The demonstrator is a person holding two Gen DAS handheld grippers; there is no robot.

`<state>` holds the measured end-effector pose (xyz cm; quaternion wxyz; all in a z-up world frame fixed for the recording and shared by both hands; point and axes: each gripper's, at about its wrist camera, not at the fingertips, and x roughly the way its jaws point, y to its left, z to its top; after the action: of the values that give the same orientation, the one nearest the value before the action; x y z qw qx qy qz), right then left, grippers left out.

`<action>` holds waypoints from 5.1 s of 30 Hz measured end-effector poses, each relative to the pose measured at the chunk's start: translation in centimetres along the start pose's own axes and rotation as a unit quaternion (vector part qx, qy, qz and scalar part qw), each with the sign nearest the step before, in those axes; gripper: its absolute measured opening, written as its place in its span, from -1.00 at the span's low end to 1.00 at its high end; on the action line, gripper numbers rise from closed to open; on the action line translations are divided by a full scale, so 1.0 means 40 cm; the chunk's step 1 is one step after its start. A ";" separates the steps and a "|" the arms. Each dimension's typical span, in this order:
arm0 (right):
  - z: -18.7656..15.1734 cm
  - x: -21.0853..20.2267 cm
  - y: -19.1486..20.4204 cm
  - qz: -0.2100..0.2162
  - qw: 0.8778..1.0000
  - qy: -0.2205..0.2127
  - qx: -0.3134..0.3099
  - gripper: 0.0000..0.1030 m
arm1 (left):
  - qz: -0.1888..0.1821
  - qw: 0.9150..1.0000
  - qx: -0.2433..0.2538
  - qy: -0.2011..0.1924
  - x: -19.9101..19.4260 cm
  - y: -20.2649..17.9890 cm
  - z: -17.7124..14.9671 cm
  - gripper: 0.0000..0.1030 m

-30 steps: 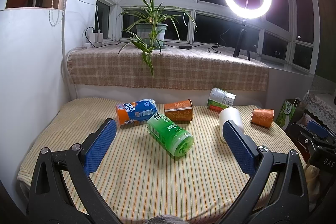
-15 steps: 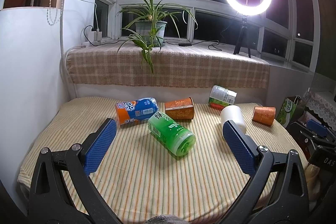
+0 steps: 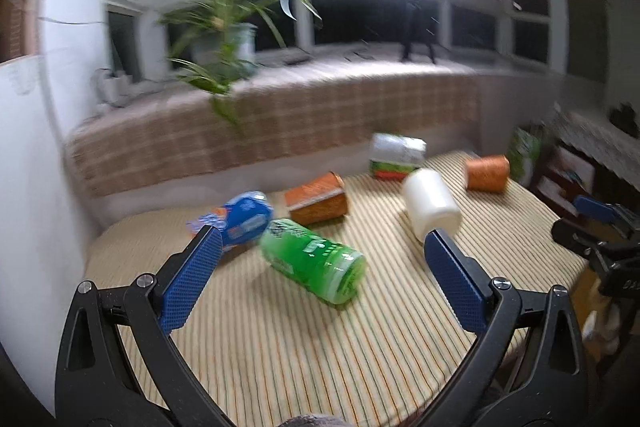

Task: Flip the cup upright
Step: 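Move the left tool toward the lying orange patterned paper cup, then close the left gripper around the orange cup's body, then lift the orange cup with the left gripper and rotate it upright, then grasp the upright orange cup with the right gripper while the left gripper releases it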

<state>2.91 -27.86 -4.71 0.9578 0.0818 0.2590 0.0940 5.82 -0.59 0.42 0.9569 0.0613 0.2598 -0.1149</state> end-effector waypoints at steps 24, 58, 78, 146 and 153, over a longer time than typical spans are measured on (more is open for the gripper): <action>-0.047 0.138 -0.172 0.003 0.993 0.050 0.103 1.00 | -0.034 0.940 0.254 0.224 0.468 -0.060 0.129 0.81; -0.028 0.273 -0.259 0.011 0.981 0.074 0.177 1.00 | -0.055 0.874 0.335 0.347 0.802 -0.051 0.088 0.33; -0.026 0.237 -0.247 -0.003 0.982 0.072 0.174 1.00 | -0.067 0.933 0.219 0.276 0.646 -0.004 0.175 0.21; -0.057 0.137 -0.178 0.157 0.946 0.198 0.204 0.99 | -0.162 0.939 -0.230 0.198 0.174 -0.145 -0.189 0.32; -0.024 0.309 -0.135 0.195 0.920 0.268 0.207 0.89 | -0.045 0.976 -0.185 0.107 0.017 -0.084 -0.190 0.32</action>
<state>13.63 -30.26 -12.57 0.7768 0.2987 0.4989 0.2417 1.87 -2.62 -6.62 0.9122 -0.1164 0.3797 -0.1008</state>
